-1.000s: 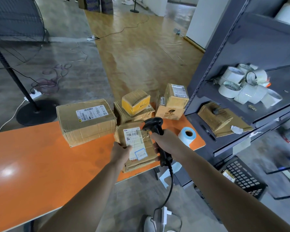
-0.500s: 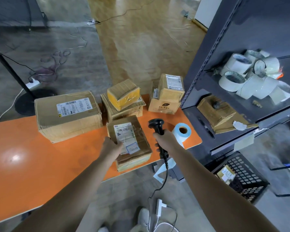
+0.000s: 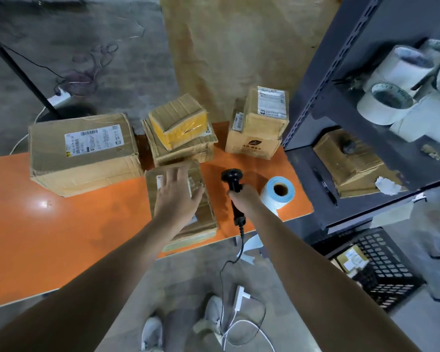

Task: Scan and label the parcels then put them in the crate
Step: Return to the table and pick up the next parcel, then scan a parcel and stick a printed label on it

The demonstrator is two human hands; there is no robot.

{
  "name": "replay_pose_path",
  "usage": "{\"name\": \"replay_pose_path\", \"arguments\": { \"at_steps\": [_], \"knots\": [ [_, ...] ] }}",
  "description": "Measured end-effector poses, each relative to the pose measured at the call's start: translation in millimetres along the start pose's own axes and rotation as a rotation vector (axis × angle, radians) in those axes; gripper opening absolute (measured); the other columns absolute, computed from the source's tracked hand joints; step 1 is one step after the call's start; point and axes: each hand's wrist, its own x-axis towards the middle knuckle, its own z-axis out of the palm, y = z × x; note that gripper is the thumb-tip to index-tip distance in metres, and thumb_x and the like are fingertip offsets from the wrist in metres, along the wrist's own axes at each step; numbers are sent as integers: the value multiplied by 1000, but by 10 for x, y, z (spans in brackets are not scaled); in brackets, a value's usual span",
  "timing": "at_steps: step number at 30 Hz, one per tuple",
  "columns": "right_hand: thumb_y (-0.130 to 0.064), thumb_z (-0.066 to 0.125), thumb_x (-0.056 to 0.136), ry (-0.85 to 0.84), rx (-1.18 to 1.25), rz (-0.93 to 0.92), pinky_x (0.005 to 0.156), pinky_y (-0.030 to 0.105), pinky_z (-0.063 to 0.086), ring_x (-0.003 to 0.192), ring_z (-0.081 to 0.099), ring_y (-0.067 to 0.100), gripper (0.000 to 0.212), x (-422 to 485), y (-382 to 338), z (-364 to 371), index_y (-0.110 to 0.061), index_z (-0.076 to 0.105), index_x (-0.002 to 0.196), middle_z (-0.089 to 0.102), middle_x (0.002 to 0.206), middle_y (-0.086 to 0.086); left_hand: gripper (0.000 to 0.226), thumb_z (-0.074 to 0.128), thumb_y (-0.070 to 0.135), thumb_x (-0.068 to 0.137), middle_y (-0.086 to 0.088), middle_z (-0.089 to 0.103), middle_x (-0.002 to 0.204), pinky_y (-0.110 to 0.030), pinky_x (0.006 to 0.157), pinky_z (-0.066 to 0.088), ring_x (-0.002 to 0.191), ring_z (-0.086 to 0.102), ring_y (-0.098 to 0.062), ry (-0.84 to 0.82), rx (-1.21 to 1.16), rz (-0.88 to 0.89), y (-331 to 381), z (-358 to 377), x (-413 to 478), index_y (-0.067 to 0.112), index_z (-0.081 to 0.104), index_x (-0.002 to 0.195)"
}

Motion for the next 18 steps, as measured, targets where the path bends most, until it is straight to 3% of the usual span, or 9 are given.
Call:
{"name": "replay_pose_path", "arguments": {
  "at_steps": [2, 7, 12, 18],
  "knots": [
    [-20, 54, 93, 5, -43, -20, 54, 28, 35, 66, 53, 22, 14, 79, 46, -6, -7, 57, 90, 55, 72, 6, 69, 63, 40, 91, -8, 38, 143, -44, 106, 40, 134, 34, -27, -12, 19, 86, 90, 82, 35, 17, 31, 148],
    [-31, 56, 95, -3, -49, -48, 72, 32, 43, 91, 60, 29, 30, 196, 168, -23, -9, 56, 115, 63, 99, 11, 76, 63, 43, 89, -8, 32, 149, -47, 107, 37, 140, 26, -28, -105, 144, 164, 269, 237, 128, 20, 24, 151],
    [-32, 49, 98, 27, -85, -122, 82, 33, 43, 109, 58, 31, 42, 140, 153, -135, -9, 48, 133, 59, 122, 12, 76, 63, 44, 89, -9, 29, 149, -49, 110, 35, 140, 25, -30, -173, 201, 183, 355, 357, 183, 20, 25, 150],
    [-28, 49, 98, 186, -36, -226, 89, 34, 48, 112, 58, 23, 35, -120, 195, -532, -15, 52, 131, 61, 125, 5, 74, 65, 45, 88, -7, 30, 144, -46, 107, 36, 138, 25, -30, -219, 198, 210, 662, 468, 209, 20, 27, 147]
  ]
}}
